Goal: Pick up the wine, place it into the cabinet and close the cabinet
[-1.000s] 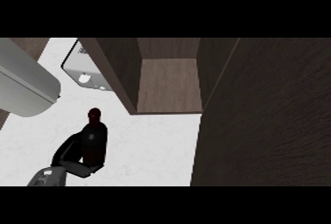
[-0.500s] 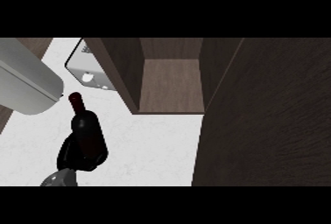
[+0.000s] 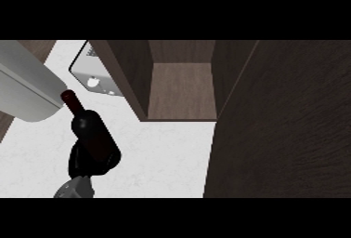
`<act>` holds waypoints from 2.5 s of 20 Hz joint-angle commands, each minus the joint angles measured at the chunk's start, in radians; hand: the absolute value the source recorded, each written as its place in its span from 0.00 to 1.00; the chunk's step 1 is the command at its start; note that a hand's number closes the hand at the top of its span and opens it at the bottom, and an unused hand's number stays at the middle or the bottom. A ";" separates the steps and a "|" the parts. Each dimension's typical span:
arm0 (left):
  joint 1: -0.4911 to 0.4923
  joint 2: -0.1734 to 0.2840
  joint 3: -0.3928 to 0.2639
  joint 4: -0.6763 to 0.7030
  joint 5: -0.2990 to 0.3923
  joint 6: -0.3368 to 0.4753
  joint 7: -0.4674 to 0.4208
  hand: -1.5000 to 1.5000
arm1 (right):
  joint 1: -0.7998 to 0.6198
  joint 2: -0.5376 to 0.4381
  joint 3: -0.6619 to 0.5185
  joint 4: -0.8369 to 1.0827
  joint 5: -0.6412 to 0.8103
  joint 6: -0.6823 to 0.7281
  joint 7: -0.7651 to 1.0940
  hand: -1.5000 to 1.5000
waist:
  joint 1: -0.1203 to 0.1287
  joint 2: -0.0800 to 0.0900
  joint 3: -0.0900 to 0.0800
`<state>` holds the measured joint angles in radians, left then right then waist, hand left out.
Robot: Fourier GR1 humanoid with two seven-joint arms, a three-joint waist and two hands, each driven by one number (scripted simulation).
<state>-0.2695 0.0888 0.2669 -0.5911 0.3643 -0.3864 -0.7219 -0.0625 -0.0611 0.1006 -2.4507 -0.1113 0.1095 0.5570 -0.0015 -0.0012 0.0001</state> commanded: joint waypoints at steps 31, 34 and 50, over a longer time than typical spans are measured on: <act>0.071 -0.089 -0.715 -0.524 0.384 0.673 0.169 1.00 | -0.085 -0.006 -0.086 0.055 -0.097 0.030 0.028 0.00 | -0.003 0.002 0.000; 0.032 -0.089 -0.766 -0.456 0.441 0.693 0.110 1.00 | 0.004 0.013 -0.031 -0.036 -0.076 0.034 0.048 0.00 | -0.008 0.002 0.000; -0.265 -0.089 -0.838 -0.169 0.673 0.680 -0.023 1.00 | -0.042 0.041 -0.049 0.122 -0.055 0.061 -0.089 0.00 | -0.014 0.005 -0.001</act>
<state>-0.4625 0.0002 -0.5331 -0.8041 0.9604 0.2755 -0.7327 -0.0906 -0.0538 0.0209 -2.3855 -0.1920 0.1725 0.5350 -0.0147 0.0020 -0.0004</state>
